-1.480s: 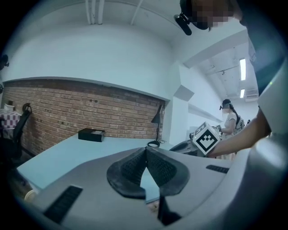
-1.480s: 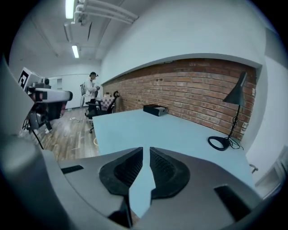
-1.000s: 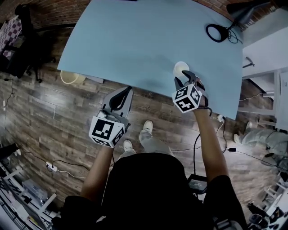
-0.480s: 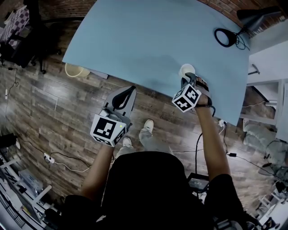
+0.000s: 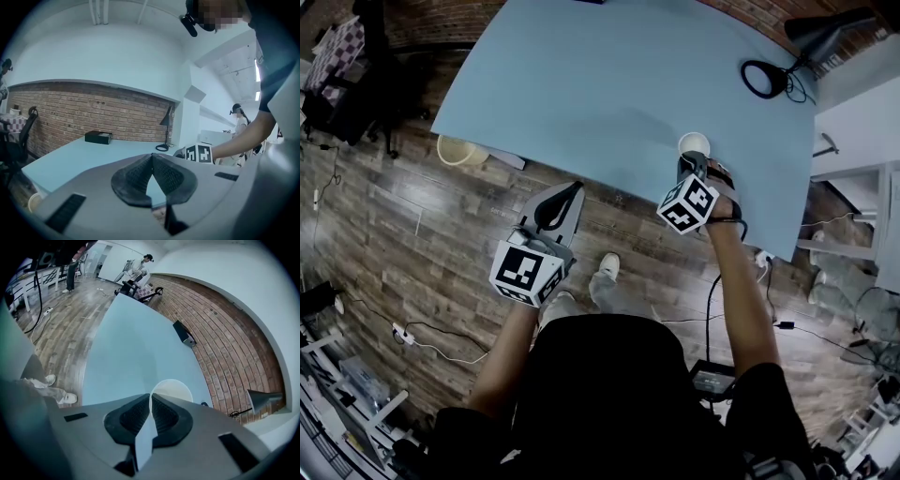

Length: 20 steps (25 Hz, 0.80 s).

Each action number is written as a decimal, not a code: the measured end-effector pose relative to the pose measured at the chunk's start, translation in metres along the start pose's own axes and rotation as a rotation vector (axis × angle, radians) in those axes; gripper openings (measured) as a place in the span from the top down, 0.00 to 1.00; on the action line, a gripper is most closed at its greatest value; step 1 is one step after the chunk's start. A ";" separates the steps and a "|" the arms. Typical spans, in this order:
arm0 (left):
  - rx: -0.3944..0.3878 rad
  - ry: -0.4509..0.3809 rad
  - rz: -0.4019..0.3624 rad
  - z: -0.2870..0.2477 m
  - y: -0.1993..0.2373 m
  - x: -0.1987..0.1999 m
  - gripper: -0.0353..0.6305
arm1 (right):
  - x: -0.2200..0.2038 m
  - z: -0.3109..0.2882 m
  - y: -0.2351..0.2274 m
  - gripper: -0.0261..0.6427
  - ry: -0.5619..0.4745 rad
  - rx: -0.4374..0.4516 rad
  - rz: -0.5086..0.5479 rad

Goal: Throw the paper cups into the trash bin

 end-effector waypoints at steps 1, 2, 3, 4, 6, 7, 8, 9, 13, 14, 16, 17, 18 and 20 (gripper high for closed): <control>0.002 -0.001 -0.002 0.001 -0.001 0.001 0.93 | 0.001 0.004 -0.002 0.93 -0.015 -0.002 -0.019; 0.005 -0.003 -0.004 0.002 -0.003 0.001 0.93 | 0.001 0.008 -0.004 0.94 -0.033 0.000 -0.040; 0.008 -0.004 -0.005 0.002 -0.004 0.002 0.93 | 0.002 0.013 -0.005 0.94 -0.052 0.004 -0.064; 0.012 -0.006 -0.006 0.002 -0.005 0.004 0.93 | 0.004 0.018 -0.007 0.94 -0.072 0.007 -0.088; 0.021 -0.011 -0.009 0.003 -0.008 0.007 0.93 | 0.009 0.029 -0.009 0.94 -0.120 0.012 -0.139; 0.026 -0.014 -0.011 0.004 -0.010 0.008 0.93 | 0.012 0.035 -0.010 0.94 -0.147 0.016 -0.167; 0.030 -0.016 -0.013 0.005 -0.012 0.009 0.93 | 0.015 0.041 -0.010 0.94 -0.175 0.021 -0.196; 0.035 -0.017 -0.015 0.007 -0.013 0.010 0.93 | 0.018 0.047 -0.010 0.94 -0.204 0.027 -0.224; 0.056 -0.021 -0.025 0.015 -0.013 0.016 0.93 | 0.034 0.071 -0.011 0.94 -0.304 0.037 -0.302; 0.062 -0.023 -0.027 0.016 -0.014 0.017 0.93 | 0.038 0.076 -0.012 0.94 -0.329 0.043 -0.317; 0.074 -0.028 -0.034 0.018 -0.016 0.020 0.93 | 0.044 0.087 -0.013 0.94 -0.381 0.058 -0.346; 0.080 -0.029 -0.038 0.019 -0.017 0.022 0.93 | 0.047 0.093 -0.014 0.94 -0.410 0.067 -0.363; 0.086 -0.030 -0.042 0.020 -0.019 0.024 0.93 | 0.050 0.098 -0.014 0.94 -0.440 0.078 -0.383; 0.096 -0.031 -0.047 0.026 -0.020 0.028 0.93 | 0.059 0.109 -0.013 0.94 -0.497 0.106 -0.425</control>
Point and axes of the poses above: the fingertips, and each gripper's own axes: z backward along the fingers, y to its left, x out of its top, the point moved 8 cm from there along z, backward along the fingers, and after that the axes turned 1 degree about z, right-handed, at the moved point
